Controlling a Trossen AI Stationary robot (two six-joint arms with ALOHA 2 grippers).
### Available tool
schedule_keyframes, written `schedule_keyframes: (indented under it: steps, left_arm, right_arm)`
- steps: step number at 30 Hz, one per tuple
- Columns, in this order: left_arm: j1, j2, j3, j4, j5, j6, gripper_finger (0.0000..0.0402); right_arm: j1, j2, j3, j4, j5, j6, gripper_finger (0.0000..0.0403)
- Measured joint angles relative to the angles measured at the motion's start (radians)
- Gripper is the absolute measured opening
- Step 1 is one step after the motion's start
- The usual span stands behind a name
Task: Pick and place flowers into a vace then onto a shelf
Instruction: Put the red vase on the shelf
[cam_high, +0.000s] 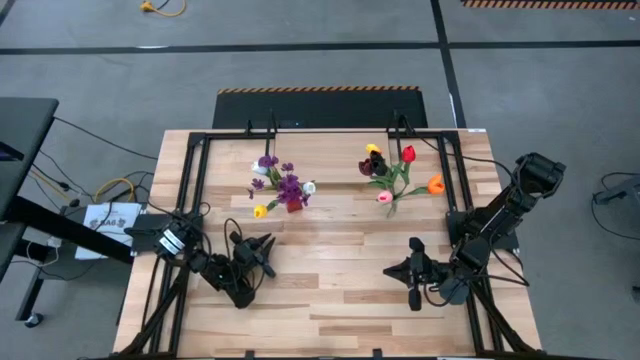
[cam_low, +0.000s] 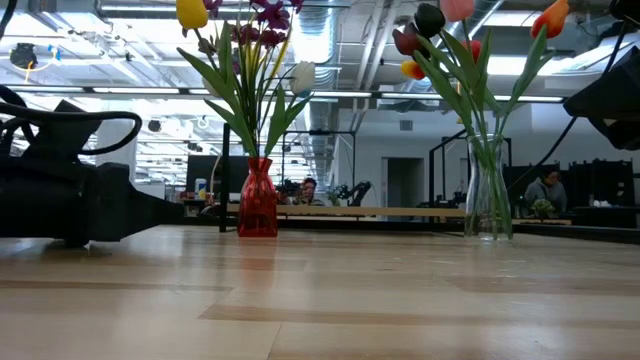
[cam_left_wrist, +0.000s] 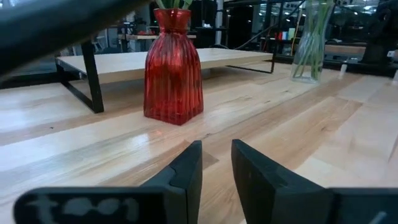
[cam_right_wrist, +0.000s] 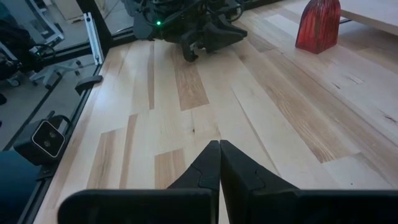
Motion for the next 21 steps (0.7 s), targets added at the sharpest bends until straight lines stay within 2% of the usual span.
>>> schedule_keyframes:
  steps: [4,7,11,17,21]
  left_arm:
    - [0.019,0.0,0.0,-0.008,0.008,-0.045,0.0069]
    - [0.037,-0.002,0.0,0.019,0.052,-0.004,0.0069]
    - [0.041,0.001,-0.002,0.065,0.051,0.033,0.0075]
    - [0.054,-0.022,-0.002,0.123,0.114,0.113,0.0106]
    - [0.071,-0.036,0.007,0.19,0.189,0.247,0.0132]
  right_arm:
    - [0.0,0.0,0.0,-0.001,0.0,0.0,0.0]
    - [0.0,0.0,0.0,-0.001,0.002,0.0,0.0]
    - [0.0,0.0,0.0,0.0,0.002,0.0,0.0]
    - [0.0,0.0,0.0,0.0,0.002,0.0,0.0]
    - [0.0,0.0,0.0,0.0,0.001,0.0,0.0]
